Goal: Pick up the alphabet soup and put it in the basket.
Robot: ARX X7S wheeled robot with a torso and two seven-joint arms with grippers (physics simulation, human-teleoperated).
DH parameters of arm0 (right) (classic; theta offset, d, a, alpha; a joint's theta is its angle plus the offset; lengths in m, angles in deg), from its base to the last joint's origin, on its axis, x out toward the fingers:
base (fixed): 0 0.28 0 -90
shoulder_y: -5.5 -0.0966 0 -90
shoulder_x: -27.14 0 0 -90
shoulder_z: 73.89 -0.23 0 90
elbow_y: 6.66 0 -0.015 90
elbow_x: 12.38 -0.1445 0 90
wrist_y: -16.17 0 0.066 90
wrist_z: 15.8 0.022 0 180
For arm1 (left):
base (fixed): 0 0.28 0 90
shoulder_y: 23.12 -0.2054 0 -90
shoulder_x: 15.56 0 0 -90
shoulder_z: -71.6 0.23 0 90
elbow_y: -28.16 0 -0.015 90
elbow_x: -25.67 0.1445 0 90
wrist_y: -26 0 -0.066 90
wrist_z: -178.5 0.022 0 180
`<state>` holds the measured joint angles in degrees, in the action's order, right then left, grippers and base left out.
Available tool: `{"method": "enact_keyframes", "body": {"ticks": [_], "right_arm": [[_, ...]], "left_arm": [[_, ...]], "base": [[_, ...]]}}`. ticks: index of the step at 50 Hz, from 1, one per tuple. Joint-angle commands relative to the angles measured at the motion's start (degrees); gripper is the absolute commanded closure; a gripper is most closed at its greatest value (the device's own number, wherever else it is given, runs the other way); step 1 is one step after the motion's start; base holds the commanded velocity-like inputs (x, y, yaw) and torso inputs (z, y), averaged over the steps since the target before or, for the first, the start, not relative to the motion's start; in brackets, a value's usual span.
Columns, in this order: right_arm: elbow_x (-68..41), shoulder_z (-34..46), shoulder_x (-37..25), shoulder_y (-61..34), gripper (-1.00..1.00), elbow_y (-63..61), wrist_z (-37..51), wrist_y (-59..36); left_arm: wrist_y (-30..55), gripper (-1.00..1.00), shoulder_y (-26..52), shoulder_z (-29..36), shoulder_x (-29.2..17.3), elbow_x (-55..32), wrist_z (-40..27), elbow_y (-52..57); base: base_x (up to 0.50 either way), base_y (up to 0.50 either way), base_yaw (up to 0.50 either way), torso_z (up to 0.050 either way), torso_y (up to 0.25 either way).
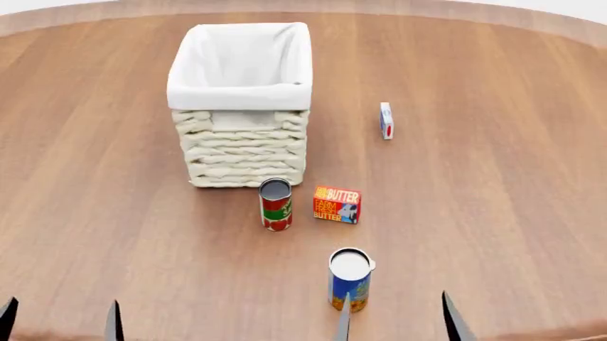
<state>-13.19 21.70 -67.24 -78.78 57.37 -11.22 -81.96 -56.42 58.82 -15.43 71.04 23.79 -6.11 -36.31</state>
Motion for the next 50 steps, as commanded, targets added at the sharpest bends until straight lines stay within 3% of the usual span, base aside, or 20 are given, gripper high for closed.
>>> {"method": "enact_keyframes", "body": {"ticks": [1, 12, 50], "right_arm": [[0.82, 2.30, -1.80, 3.54, -1.00, -15.24, 1.33, -5.13], [-2.88, 1.83, -2.80, 3.33, -1.00, -13.24, 0.92, -3.33], [-3.84, 3.89, -4.99, 2.64, -1.00, -12.01, 3.17, -2.82]], "left_arm": [[4.12, -1.00, -5.43, 1.37, -1.74, -0.09, -2.12, 16.02], [3.50, -1.00, -5.51, 2.37, -2.72, 0.17, -3.17, 15.84], [4.15, -1.00, -5.16, 4.56, -5.47, -0.51, -5.83, 16.20]], "base": [[0.00, 0.00, 0.00, 0.000, 0.000], [0.04, 0.00, 0.00, 0.000, 0.000], [0.50, 0.00, 0.00, 0.000, 0.000]]}}
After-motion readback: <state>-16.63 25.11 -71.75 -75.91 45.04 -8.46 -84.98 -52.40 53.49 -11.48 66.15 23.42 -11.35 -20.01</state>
